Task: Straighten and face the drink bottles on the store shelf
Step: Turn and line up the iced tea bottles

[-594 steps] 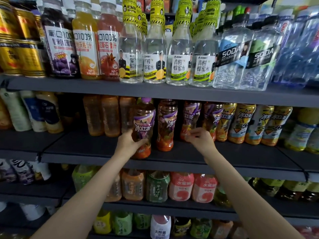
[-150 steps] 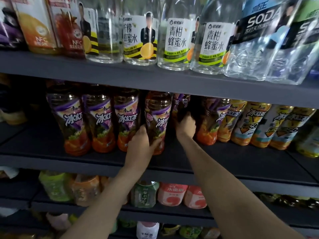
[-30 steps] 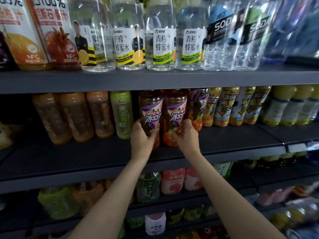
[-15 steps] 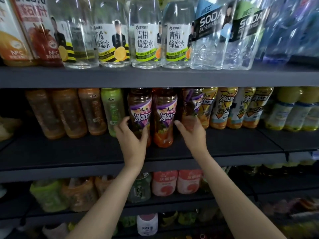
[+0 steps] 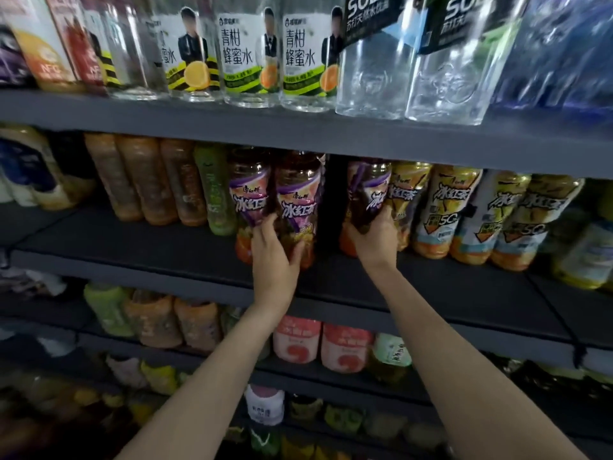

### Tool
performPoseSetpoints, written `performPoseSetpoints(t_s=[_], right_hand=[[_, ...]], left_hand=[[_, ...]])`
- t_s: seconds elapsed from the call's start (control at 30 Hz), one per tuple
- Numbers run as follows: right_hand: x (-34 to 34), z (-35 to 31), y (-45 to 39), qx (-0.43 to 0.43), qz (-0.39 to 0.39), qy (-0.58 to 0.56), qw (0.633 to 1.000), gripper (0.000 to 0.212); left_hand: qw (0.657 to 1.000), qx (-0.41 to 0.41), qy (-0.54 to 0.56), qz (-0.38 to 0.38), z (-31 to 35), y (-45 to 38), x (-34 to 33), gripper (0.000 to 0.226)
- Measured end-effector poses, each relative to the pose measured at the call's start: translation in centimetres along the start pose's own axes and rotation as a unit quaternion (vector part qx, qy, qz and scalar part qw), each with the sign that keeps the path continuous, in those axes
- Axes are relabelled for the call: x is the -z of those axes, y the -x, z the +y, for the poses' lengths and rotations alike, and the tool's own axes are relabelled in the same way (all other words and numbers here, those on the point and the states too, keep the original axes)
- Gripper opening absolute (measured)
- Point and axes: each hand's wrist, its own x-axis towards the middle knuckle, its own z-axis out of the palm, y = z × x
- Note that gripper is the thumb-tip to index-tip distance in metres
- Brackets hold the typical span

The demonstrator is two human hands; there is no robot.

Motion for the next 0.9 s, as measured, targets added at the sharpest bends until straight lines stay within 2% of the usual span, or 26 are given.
performPoseSetpoints(t_s=[0.13,0.2,0.23,0.3,0.33,0.4,0.47,0.53,0.6,0.67,0.77,0.83,0.9], right_hand=[[1.8,0.1,1.8,0.042,-0.034,0.011,0.998,0.059],[3.3,-0.1,2.5,0.052,-0.066,-0.013,0.996,0.063],[4.2,-0.3,2.8,0.05,-0.094,-0.039,0.994,0.067],[6.0,-0.7,3.6,0.022,-0.158,-0.119,0.98,0.076],[6.7,-0.8,4.2,0.003,-0.18,-0.162,0.97,0.078],[7.3,-0.8,5.6,-0.041,-0.194,-0.237,0.951,0.071],[7.7,-1.1,6.9,-0.089,-0.195,-0.307,0.927,0.063],[8.4,-1.5,7.8,-0.127,-0.2,-0.396,0.887,0.052],[9.4,-2.2,8.0,-0.155,-0.198,-0.45,0.857,0.038],[10.2,-2.8,8.1,-0.189,-0.187,-0.458,0.848,0.037],[10.2,-3.7,8.6,-0.234,-0.159,-0.431,0.857,0.047],[10.0,-4.0,9.0,-0.265,-0.119,-0.445,0.847,0.045],[10.1,-4.2,9.5,-0.275,-0.082,-0.459,0.841,0.042]], left_hand=[[0.999,-0.01,-0.003,0.051,1.1,1.3,0.2,0.045],[0.996,-0.069,0.0,0.058,2.0,2.5,0.4,0.039],[0.995,-0.097,0.011,0.035,2.4,3.0,0.5,0.038],[0.992,-0.097,0.053,-0.067,3.2,3.7,0.7,0.042],[0.985,-0.061,0.08,-0.139,3.7,3.9,1.0,0.046],[0.948,0.064,0.14,-0.28,4.6,4.2,1.9,0.049],[0.901,0.159,0.201,-0.351,4.9,4.6,2.6,0.047],[0.891,0.173,0.234,-0.348,4.9,4.8,3.2,0.047],[0.912,0.135,0.219,-0.32,5.0,5.0,3.8,0.04],[0.933,0.079,0.186,-0.3,5.1,5.0,4.4,0.038],[0.957,-0.024,0.095,-0.273,5.1,4.9,5.3,0.047],[0.966,-0.082,0.035,-0.241,5.1,4.9,6.1,0.052],[0.968,-0.113,0.02,-0.223,5.4,4.7,6.9,0.055]])
